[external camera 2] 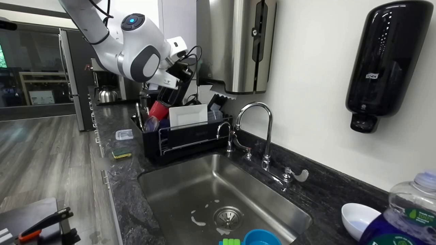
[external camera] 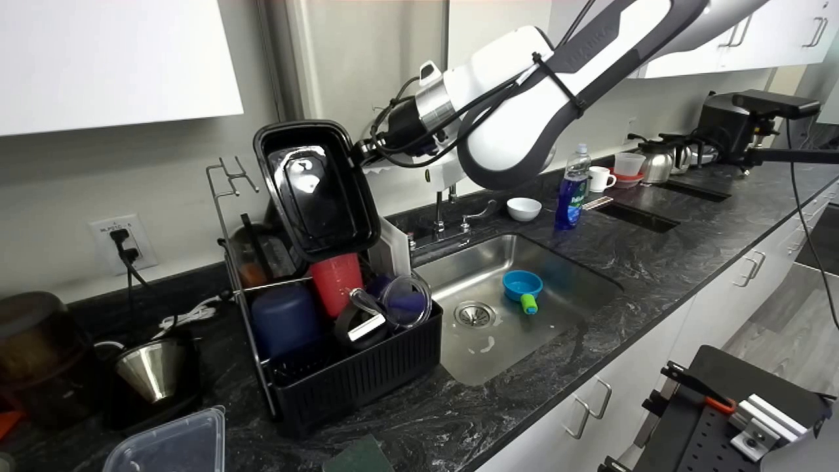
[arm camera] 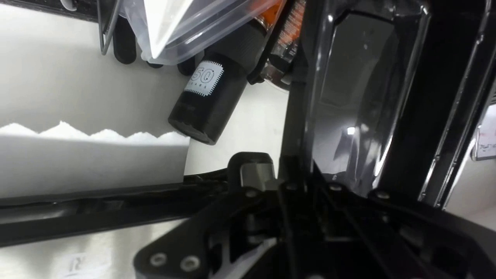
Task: Put the black dish in the sink onto the rack
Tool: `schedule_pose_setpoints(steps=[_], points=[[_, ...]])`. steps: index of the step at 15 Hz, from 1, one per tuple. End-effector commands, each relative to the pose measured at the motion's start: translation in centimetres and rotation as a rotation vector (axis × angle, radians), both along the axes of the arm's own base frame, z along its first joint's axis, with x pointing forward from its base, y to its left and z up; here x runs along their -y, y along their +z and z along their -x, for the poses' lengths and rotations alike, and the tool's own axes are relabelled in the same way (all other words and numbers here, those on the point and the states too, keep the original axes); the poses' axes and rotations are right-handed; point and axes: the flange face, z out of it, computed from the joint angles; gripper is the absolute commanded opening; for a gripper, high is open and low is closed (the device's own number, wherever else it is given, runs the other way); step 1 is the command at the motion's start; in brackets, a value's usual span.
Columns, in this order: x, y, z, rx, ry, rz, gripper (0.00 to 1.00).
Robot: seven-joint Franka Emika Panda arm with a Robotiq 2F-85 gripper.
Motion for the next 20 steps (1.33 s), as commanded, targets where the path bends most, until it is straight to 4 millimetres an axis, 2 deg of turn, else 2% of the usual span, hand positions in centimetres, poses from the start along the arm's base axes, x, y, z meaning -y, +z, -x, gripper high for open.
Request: schedule_pose_setpoints(steps=[1,3,4,6,10,14,16,20], points=[[-0.4,-1.1,0.2,-0.010,-0.005,0.043,0.02],[-0.6,-1.8,0.1,-0.022,-0.005,0.044,0.02],[-0.7,-2.1,0.1,-0.027,-0.004,0.046,0.32],[-1.0,-2.6,0.2,-0.033,0.000,0.056,0.37],[-1.6,-3.8,0.5,-0.052,0.012,0.078,0.68],[-1.7,-4.1,0.6,-0.053,0.009,0.099,0.95],[-1.7,-4.2,0.9,-0.055,0.007,0.107,1.00],[-1.8,-4.8,2.3,-0.089,0.020,0.140,1.00]])
